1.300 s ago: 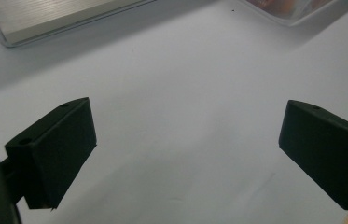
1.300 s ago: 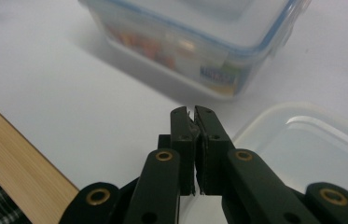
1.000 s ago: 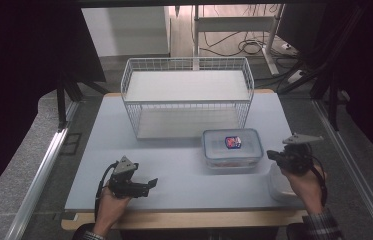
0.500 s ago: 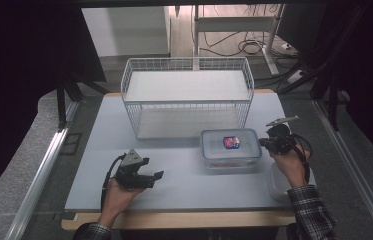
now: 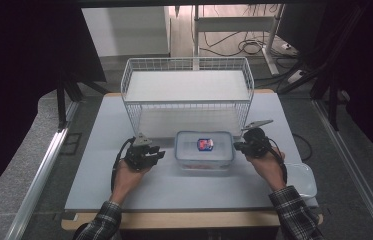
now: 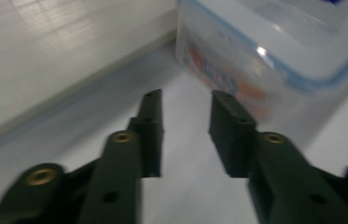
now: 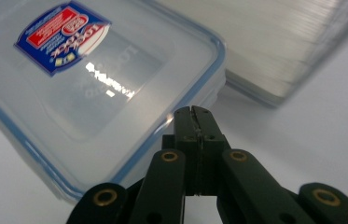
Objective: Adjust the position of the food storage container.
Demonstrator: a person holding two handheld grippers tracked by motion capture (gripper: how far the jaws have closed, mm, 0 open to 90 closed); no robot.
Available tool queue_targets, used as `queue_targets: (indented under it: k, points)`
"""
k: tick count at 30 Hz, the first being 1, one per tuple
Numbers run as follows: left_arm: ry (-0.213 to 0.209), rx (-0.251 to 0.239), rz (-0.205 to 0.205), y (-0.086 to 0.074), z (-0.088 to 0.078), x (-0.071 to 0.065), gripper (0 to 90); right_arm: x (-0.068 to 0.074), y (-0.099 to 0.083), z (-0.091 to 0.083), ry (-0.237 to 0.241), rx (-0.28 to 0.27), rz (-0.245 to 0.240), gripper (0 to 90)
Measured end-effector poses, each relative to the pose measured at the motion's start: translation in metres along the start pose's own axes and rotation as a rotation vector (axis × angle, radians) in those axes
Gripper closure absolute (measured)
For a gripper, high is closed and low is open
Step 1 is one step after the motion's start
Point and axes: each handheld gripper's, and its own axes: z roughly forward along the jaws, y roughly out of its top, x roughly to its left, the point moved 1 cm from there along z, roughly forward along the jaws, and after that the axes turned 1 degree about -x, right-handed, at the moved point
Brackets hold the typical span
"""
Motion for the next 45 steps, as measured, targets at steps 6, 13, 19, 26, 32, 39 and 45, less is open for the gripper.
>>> queue_targets:
  k: [6,13,19,26,32,39,45]
  points:
    - [-0.013,0.024,-0.039,0.009,0.024,0.011,78.9,-0.003,0.005,0.011,-0.048,0.023,0.026,89.8]
    - [-0.023,0.044,-0.03,0.012,0.032,0.008,78.1,-0.008,0.005,0.018,-0.062,0.054,0.072,89.8]
    - [-0.006,0.062,-0.035,0.011,0.033,0.01,80.7,-0.001,0.004,0.033,0.011,0.061,0.088,89.8]
    - [-0.01,0.106,-0.063,0.006,0.016,0.014,89.1,0.022,0.005,0.036,0.034,0.054,0.033,89.9]
    - [0.007,0.145,-0.045,-0.007,-0.003,-0.002,89.9,0.037,-0.004,0.03,0.053,0.054,0.008,89.9]
    - [0.015,0.167,-0.022,-0.013,-0.011,-0.018,89.9,0.047,-0.02,0.016,0.071,0.049,0.001,89.9]
    - [0.016,0.183,-0.019,-0.022,-0.023,-0.035,90.0,0.058,-0.033,0.005,0.063,0.049,-0.019,89.9]
